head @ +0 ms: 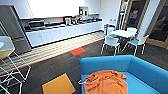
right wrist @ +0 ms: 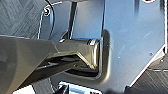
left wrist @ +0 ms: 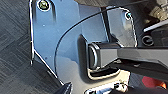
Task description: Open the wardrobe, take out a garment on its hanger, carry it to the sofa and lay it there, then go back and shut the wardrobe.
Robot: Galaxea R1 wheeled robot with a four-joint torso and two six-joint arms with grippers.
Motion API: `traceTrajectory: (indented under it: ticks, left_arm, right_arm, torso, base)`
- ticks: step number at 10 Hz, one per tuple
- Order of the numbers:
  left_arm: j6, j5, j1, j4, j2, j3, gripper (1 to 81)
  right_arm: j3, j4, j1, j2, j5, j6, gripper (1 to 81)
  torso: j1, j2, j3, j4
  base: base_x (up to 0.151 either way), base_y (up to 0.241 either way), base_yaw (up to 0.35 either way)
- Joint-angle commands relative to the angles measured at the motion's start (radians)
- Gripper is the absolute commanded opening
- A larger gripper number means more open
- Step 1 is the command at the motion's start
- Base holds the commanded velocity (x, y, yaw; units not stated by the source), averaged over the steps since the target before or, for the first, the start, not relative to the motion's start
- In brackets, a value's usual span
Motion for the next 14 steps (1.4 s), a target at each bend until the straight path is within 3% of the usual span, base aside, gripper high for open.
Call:
traceTrajectory:
  ticks: [1,14]
  left_arm:
    - [0.003,0.026,-0.023,-0.003,-0.033,-0.006,81.1]
    - [-0.001,0.042,-0.023,0.002,-0.032,-0.007,81.1]
  right_arm:
    - [0.103,-0.017,0.009,-0.079,-0.038,0.000,81.1]
    - [0.067,-0.008,0.010,-0.094,-0.040,0.006,81.1]
  torso:
    - [0.000,0.000,0.000,0.000]
    - [0.000,0.000,0.000,0.000]
  base:
    - [0.000,0.000,0.257]
    - [0.000,0.000,0.259]
